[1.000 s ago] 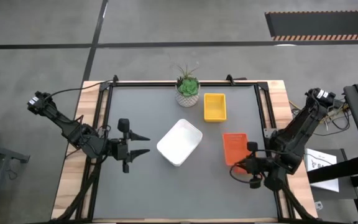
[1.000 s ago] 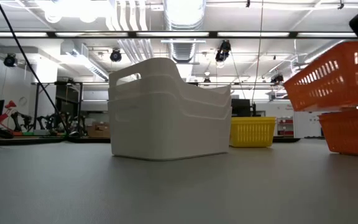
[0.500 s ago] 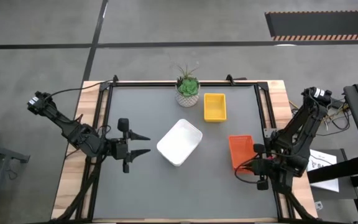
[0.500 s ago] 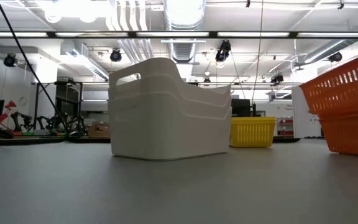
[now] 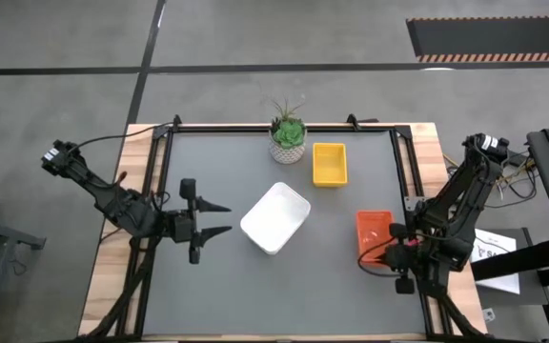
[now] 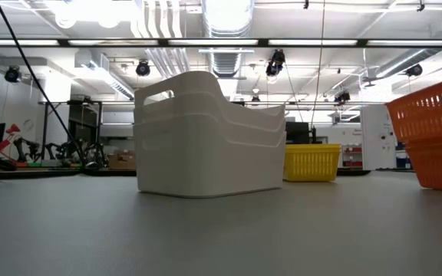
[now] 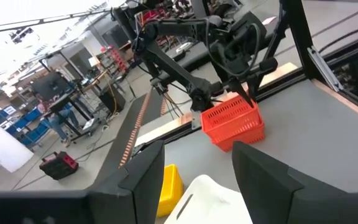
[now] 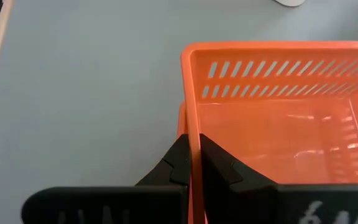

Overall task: Stack baskets by color
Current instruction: Stack the left orange bin on the right orange bin

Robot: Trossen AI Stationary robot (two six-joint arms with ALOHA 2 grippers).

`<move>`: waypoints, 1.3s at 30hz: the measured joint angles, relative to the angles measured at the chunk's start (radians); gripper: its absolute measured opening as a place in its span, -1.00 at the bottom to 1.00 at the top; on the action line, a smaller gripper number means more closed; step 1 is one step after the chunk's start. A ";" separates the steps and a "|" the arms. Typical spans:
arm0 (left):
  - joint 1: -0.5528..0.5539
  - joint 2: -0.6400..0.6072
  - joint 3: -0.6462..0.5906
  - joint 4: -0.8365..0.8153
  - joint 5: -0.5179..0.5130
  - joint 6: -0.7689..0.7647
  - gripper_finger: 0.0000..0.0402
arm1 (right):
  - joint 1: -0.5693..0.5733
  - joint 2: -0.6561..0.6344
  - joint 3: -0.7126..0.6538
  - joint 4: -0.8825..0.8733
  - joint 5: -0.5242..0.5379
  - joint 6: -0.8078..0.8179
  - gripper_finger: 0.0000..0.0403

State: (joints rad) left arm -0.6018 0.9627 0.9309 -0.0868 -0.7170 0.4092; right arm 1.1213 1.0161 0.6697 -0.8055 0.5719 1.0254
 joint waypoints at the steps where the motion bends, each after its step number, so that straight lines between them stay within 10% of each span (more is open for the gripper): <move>1: 0.000 0.000 0.000 0.003 0.000 0.000 -0.14 | 0.000 0.000 0.002 -0.004 0.000 -0.006 -0.96; 39: 0.001 0.000 0.000 0.054 -0.001 0.052 -0.14 | 0.006 0.010 0.126 -0.220 -0.040 0.122 -0.96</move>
State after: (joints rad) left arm -0.6010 0.9627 0.9310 -0.0332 -0.7177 0.4608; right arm 1.1273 1.0259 0.7959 -1.0253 0.5319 1.1476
